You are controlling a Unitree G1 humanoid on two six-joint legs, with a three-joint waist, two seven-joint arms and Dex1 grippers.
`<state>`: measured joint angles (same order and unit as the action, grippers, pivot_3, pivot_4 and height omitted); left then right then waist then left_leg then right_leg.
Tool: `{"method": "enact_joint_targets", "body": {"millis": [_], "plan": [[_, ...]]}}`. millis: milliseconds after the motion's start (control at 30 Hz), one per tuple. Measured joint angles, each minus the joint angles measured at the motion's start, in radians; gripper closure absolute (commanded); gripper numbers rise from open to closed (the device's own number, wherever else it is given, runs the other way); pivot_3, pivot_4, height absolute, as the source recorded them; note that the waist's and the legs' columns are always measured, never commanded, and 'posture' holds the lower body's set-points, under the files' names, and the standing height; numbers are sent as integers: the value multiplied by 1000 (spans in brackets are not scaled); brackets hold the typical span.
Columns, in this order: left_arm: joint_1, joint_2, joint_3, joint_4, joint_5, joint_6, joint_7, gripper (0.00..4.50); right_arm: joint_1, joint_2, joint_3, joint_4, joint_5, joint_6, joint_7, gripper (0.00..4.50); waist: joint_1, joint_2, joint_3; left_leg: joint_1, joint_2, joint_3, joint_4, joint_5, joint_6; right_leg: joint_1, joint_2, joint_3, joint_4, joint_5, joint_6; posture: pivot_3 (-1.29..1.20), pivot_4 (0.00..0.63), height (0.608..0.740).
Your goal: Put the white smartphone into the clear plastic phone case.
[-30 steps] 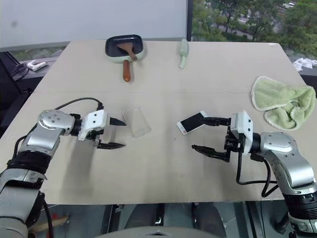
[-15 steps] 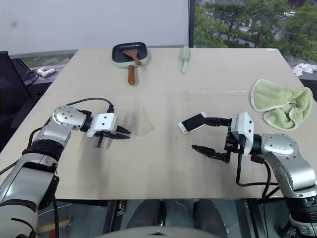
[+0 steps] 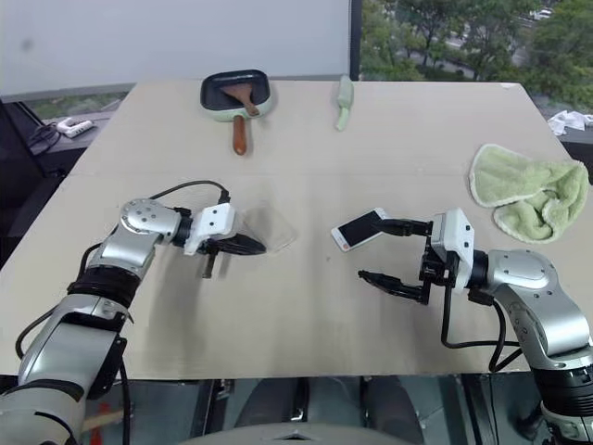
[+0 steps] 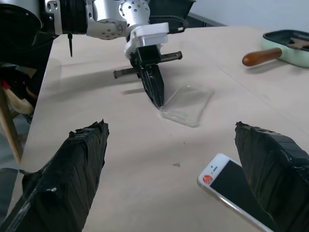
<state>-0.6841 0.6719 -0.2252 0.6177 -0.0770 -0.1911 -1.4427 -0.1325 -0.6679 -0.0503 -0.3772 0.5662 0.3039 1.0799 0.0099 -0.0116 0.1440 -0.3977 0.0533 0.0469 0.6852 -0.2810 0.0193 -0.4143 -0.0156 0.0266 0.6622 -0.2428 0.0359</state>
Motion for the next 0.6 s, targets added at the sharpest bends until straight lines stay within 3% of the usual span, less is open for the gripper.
{"method": "enact_joint_targets", "body": {"millis": [400,500,600], "plan": [[37,-7,23,-103,-27,95,37,4455,0,0,0,-5,-2,0,-17,0,2,-2,2,0,0,0,-1,-1,1,0,0,0,-1,-1,0,0,150,740],[13,5,40,-94,-32,92,32,3591,1,0,1,-6,-4,0,-18,0,3,-2,2,0,0,0,-1,-1,1,0,0,0,-1,-1,0,0,150,740],[-27,2,65,-25,-31,37,55,2207,1,8,11,-6,-7,-1,-20,0,4,-3,2,0,0,0,-1,-1,1,0,0,0,-1,-1,0,0,150,740]]}}
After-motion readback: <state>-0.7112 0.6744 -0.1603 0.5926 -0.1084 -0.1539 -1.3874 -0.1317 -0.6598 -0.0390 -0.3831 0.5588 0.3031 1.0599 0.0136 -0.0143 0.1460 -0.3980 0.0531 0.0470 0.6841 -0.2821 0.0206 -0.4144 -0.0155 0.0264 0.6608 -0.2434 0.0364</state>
